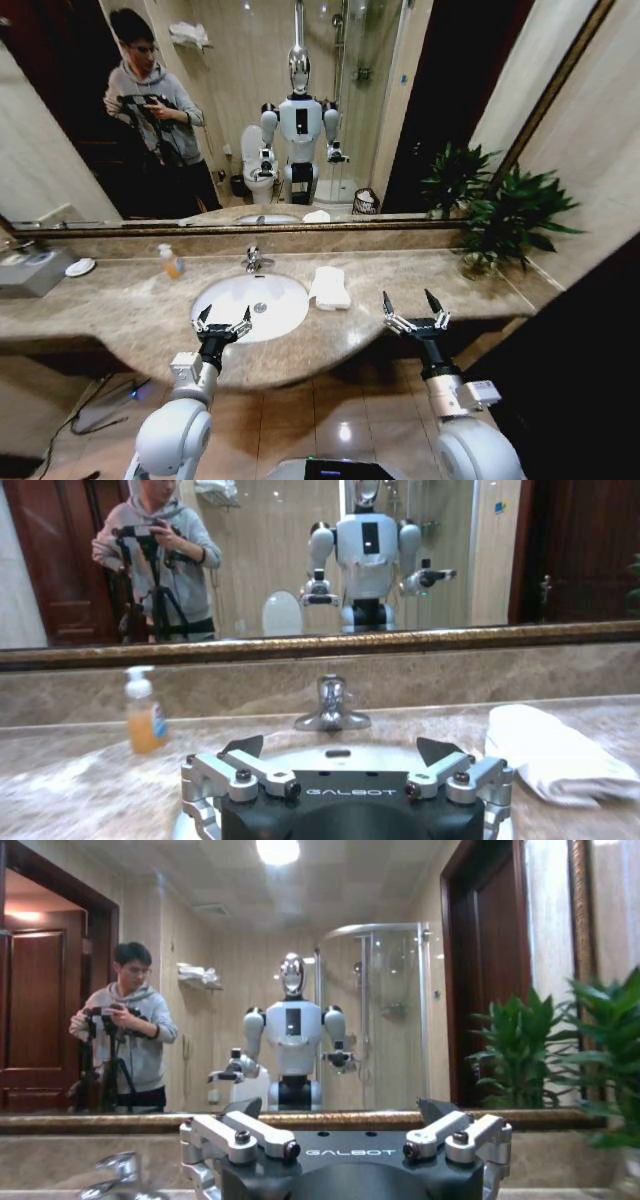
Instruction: Pick up the towel from the sink counter and wipe the mirror surface.
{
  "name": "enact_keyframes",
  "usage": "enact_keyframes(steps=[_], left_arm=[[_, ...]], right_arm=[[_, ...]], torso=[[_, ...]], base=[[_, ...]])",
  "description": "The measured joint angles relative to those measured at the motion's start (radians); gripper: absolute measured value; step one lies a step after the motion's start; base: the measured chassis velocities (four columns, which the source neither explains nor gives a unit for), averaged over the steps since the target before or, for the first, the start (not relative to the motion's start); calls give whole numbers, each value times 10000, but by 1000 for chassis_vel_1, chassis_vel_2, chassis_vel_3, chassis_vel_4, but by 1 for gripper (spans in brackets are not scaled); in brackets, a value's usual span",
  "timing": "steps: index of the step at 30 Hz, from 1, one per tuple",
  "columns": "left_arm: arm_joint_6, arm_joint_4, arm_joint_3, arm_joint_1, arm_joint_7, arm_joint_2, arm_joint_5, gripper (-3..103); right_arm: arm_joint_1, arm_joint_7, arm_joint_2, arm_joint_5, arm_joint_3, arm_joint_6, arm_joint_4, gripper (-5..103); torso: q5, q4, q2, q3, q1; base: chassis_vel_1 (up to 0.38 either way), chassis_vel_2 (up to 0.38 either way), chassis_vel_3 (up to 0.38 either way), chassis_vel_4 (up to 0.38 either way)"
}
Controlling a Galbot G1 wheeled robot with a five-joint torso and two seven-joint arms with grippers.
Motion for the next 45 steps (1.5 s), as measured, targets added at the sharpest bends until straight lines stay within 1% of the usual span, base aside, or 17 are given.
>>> enact_keyframes(steps=[1,3,8,9,13,14,17,18,19,20,21,23,26,28,32,38,45], left_arm=[[-1,-1,2,-4,1,1,0,100],[0,0,1,-3,1,1,0,100],[0,-1,0,0,0,2,0,100],[0,0,1,-4,1,1,0,100],[-1,-2,0,-2,1,0,1,100],[0,-1,1,-3,1,1,0,100],[0,-1,0,0,0,2,0,100],[0,-1,0,0,1,1,1,100],[0,-1,0,0,1,1,1,100],[0,-1,-3,1,-2,1,1,100],[0,-1,-2,0,-3,2,0,100],[0,0,-1,1,-3,1,0,100],[-1,0,3,-5,2,1,0,100],[0,-1,4,-7,4,1,0,100],[0,-1,1,-4,2,1,0,100],[0,-1,1,-5,2,2,0,100],[0,-1,0,0,1,2,0,100]], right_arm=[[-2,1,0,0,4,0,0,100],[-1,0,0,0,1,0,0,100],[-3,0,0,0,-1,1,0,100],[-1,0,0,0,1,1,0,100],[-2,0,0,0,2,1,0,100],[-1,0,0,0,1,1,0,100],[-1,0,0,0,-1,1,0,100],[-6,0,0,0,1,1,0,100],[-6,0,0,0,1,1,0,100],[-4,0,0,0,-1,1,0,100],[-5,0,1,0,-2,1,0,100],[-5,0,0,0,-2,1,0,100],[-5,0,0,0,2,1,0,100],[-2,0,0,0,3,1,0,100],[6,0,0,0,1,1,0,100],[2,0,0,0,1,1,0,100],[-1,0,0,0,0,1,1,100]], torso=[[7,-15,2,-2,-3],[-8,-8,1,0,0],[9,-5,3,0,-3],[-9,-7,1,0,1],[11,-7,4,-2,-5],[-9,-6,1,1,1],[2,-3,3,-1,-4],[4,-10,6,-4,-9],[4,-10,6,-4,-9],[2,-1,7,-3,-9],[-8,-4,6,-3,-8],[0,-3,7,-3,-9],[0,-18,2,0,-3],[6,-16,-1,2,4],[1,4,-5,4,12],[0,-10,-3,1,4],[0,-4,0,0,0]], base=[[307,-305,-349,324],[320,-355,-343,336],[351,-324,-345,349],[345,-358,-346,361],[337,-339,-343,334],[315,-332,-334,349],[302,-320,-300,315],[278,-271,-249,255],[278,-271,-249,255],[215,-271,-180,245],[93,-117,-180,185],[93,-50,-133,185],[-61,-42,-70,33],[-72,-59,45,-39],[-18,8,147,-73],[6,2,9,2],[31,-131,-32,125]])
